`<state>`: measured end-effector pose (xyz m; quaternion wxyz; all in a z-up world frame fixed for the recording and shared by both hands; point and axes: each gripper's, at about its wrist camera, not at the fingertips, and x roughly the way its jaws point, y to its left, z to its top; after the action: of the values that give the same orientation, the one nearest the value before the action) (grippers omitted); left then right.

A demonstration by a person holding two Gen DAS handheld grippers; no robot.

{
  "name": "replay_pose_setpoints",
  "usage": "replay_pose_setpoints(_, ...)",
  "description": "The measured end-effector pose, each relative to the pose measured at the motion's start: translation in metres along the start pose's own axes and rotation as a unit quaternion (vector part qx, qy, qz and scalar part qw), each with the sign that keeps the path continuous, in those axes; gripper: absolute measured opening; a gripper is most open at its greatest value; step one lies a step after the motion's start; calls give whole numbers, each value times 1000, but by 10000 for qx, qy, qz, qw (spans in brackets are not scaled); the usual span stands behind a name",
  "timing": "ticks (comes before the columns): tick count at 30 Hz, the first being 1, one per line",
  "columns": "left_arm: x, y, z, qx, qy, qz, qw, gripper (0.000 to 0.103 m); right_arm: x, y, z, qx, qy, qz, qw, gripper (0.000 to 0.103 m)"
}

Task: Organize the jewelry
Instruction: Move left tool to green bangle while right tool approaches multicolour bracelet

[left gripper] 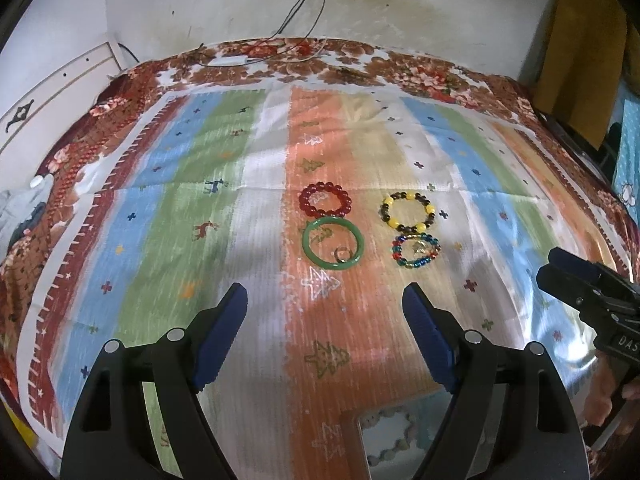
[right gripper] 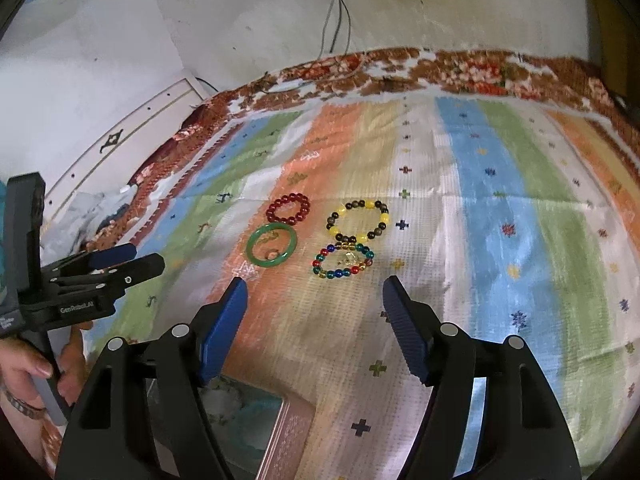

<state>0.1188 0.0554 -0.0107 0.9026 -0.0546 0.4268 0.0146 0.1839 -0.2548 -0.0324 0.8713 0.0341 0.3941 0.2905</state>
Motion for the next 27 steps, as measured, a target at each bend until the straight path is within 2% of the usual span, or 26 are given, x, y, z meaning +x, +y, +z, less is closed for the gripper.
replay_pose_setpoints(15,34,0,24,95,262,26,9996,79,39,-12,16,301,520,101,9981,70)
replay_pose_setpoints(27,62,6,38,-41,504,-42,9987,79,73,-18,20,442,973,-27,9943,70)
